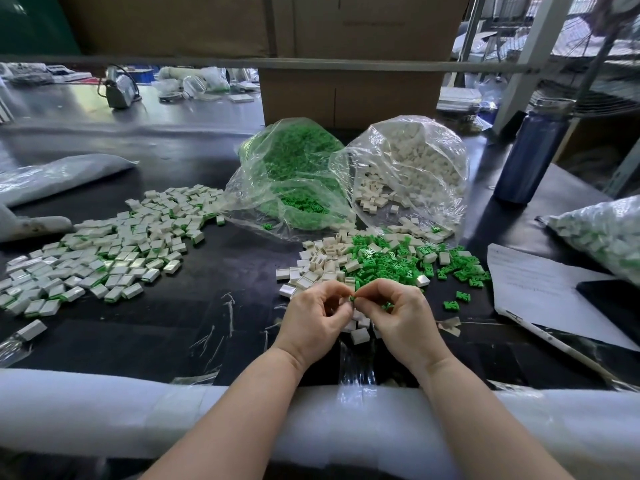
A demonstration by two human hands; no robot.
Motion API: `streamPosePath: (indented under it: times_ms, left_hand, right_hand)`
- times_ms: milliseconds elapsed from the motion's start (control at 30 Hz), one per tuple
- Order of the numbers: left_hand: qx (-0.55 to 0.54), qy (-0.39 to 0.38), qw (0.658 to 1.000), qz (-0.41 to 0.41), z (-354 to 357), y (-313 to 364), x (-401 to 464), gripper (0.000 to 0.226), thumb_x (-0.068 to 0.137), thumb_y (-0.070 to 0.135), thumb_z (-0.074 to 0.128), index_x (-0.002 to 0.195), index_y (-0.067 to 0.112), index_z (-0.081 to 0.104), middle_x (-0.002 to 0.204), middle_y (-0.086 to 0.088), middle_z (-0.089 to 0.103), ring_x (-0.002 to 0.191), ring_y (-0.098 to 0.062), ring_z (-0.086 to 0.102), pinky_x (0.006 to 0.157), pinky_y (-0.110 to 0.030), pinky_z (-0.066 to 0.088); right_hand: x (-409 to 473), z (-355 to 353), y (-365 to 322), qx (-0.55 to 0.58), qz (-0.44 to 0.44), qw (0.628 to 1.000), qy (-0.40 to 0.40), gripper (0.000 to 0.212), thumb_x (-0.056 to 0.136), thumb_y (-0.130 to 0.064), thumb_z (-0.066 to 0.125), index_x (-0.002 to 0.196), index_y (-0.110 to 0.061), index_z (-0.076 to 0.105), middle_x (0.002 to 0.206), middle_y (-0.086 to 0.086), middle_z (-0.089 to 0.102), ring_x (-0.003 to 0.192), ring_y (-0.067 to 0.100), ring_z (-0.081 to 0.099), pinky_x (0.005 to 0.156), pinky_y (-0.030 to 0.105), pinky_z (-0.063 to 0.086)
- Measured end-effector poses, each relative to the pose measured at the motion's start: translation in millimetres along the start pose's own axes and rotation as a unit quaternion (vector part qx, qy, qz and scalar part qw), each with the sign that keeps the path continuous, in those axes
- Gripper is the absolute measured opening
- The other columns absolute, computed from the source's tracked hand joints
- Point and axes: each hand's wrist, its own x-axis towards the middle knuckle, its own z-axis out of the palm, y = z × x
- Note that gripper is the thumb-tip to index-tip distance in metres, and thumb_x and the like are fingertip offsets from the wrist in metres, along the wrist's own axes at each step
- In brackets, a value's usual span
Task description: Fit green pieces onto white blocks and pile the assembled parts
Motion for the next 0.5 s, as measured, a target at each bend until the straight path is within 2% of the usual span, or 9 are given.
streamPosePath:
  times_ms: [100, 233, 333, 400, 500]
  left_hand:
    - [-0.019, -0.007, 1.0, -0.001, -0.8, 0.4, 0.4, 0.014, 0.082, 0.006, 0.064, 0.085, 0.019, 0.065, 0.068, 0.015, 0.055, 0.059, 0.006, 0.051, 0.058, -0.005, 0.038]
    - [-0.049, -0.01, 0.999, 0.012, -1.0, -0.1, 1.3, 0.015, 0.082, 0.003, 0.065, 0.092, 0.014, 0.069, 0.095, 0.006, 0.052, 0.083, -0.002, 0.053, 0.077, -0.012, 0.043]
    - [-0.063, -0.012, 0.998, 0.011, -1.2, -0.4, 1.5, 0.019, 0.082, 0.004, 0.066, 0.092, 0.02, 0.067, 0.103, -0.002, 0.049, 0.087, -0.007, 0.05, 0.081, -0.019, 0.041]
    - [-0.068, -0.019, 0.997, 0.016, -1.7, 0.4, 1.1, 0.019, 0.082, 0.006, 0.066, 0.092, 0.023, 0.066, 0.103, -0.001, 0.049, 0.086, -0.003, 0.049, 0.081, -0.017, 0.04]
    - [-0.062, -0.027, 0.997, 0.022, -1.7, 0.7, 0.4, 0.017, 0.082, 0.01, 0.067, 0.093, 0.023, 0.067, 0.103, 0.002, 0.048, 0.097, -0.001, 0.049, 0.087, -0.013, 0.04]
  right_hand:
    - [0.4, 0.1, 0.0, 0.012, 0.012, 1.0, 0.004, 0.006, 0.083, -0.005, 0.067, 0.08, -0.01, 0.068, 0.071, -0.006, 0.065, 0.066, 0.001, 0.057, 0.064, 0.012, 0.046]
    - [1.8, 0.1, -0.6, 0.034, 0.03, 0.999, -0.001, 0.007, 0.089, -0.016, 0.062, 0.09, -0.022, 0.063, 0.081, -0.011, 0.065, 0.074, -0.003, 0.059, 0.069, 0.009, 0.045]
    - [1.6, 2.0, -0.6, 0.044, 0.045, 0.997, -0.038, 0.015, 0.092, -0.018, 0.057, 0.103, -0.019, 0.067, 0.091, -0.01, 0.069, 0.082, 0.0, 0.063, 0.075, 0.015, 0.049]
    - [2.0, 1.7, -1.1, 0.06, 0.045, 0.996, -0.049, 0.018, 0.092, -0.015, 0.056, 0.105, -0.017, 0.068, 0.095, -0.008, 0.07, 0.089, 0.003, 0.065, 0.08, 0.019, 0.051]
    - [2.7, -0.4, -1.6, 0.101, 0.055, 0.991, -0.064, 0.018, 0.092, -0.011, 0.056, 0.105, -0.012, 0.069, 0.097, -0.003, 0.071, 0.092, 0.008, 0.066, 0.082, 0.02, 0.052]
